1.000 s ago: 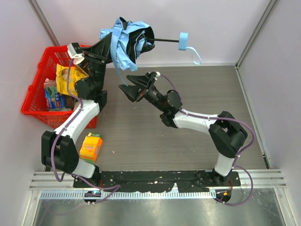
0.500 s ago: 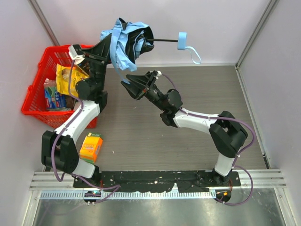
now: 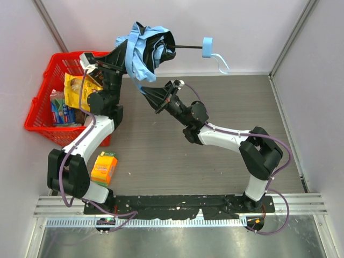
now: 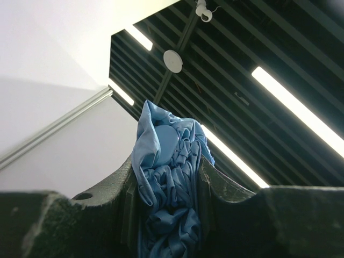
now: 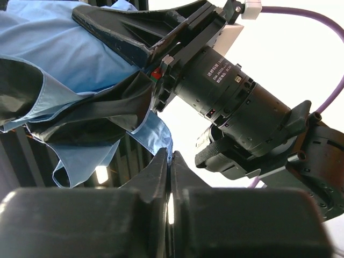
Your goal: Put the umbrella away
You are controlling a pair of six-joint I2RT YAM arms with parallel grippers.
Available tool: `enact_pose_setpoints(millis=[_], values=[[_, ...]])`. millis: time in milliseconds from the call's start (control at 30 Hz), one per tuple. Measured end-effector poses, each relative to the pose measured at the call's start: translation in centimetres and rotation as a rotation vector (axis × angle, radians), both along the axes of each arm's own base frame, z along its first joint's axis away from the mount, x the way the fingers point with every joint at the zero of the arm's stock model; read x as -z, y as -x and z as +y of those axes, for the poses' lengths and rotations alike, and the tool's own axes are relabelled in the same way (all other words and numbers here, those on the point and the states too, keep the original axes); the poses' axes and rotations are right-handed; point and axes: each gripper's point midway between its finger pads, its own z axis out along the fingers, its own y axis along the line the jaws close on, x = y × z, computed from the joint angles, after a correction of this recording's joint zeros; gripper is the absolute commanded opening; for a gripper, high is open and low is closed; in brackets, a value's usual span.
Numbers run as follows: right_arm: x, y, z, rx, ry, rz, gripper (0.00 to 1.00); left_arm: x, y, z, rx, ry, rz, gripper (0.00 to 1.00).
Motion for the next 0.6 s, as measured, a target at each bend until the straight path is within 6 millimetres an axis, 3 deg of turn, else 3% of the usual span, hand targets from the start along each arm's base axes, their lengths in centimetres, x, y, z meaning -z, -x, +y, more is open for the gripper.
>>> enact_pose_setpoints(millis=[267,467,600], values=[[0.6,-1.2,-0.9,0.038,0.019,0.029,0.01,1.0,-0.1,-0.1,0.002,-0.009,0.023,0.00],[1.4,-5.9,-6.4,0.167,0.069,-0.002,0.01,3.0,0.7,-0.7,0.091,-0.018,0.077,0.00],[1.1,-6.7,-8.2,0.169,0.070,-0.063,0.01,4.5,1.4,-1.9,0.158,-0.062,0.114,0.00]])
